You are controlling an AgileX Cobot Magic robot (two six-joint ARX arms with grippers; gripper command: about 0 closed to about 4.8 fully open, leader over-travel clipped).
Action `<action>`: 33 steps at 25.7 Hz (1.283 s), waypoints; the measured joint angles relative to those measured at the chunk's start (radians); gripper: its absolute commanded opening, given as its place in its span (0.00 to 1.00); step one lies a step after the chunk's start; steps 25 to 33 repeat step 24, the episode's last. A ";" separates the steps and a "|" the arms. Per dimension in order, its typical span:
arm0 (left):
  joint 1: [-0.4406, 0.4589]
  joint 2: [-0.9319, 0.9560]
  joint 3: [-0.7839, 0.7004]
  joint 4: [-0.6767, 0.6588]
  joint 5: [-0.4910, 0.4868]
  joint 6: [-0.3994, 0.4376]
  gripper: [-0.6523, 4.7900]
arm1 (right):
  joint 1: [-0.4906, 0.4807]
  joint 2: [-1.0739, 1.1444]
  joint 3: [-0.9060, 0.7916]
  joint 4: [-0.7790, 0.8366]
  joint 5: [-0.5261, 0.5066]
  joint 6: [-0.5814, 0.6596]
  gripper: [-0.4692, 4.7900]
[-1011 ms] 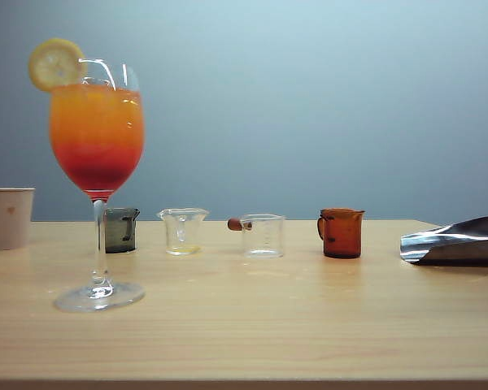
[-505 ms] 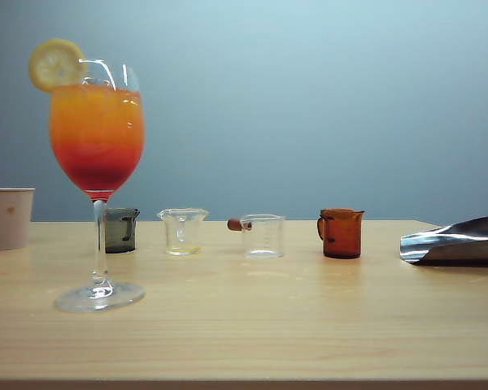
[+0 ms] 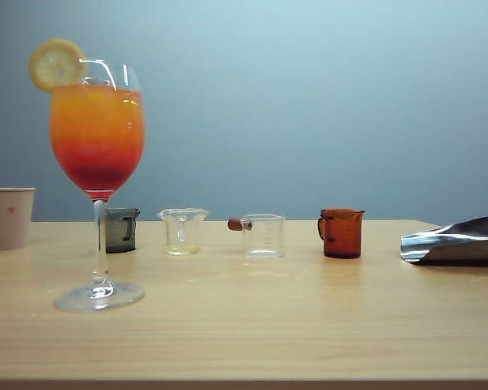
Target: Pick up the lemon slice from the paper cup on the left and carefully insert it into the rim of the goblet.
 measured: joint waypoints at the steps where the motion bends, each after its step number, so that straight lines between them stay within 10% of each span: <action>1: 0.023 -0.016 0.000 0.000 -0.003 0.000 0.11 | -0.023 -0.012 -0.013 0.001 -0.002 0.000 0.16; 10: 0.061 -0.039 0.000 0.015 -0.004 0.000 0.11 | -0.173 -0.145 -0.023 -0.075 -0.001 0.000 0.16; 33: 0.061 -0.039 0.000 0.015 -0.003 0.000 0.11 | -0.168 -0.149 -0.024 -0.056 -0.002 0.000 0.16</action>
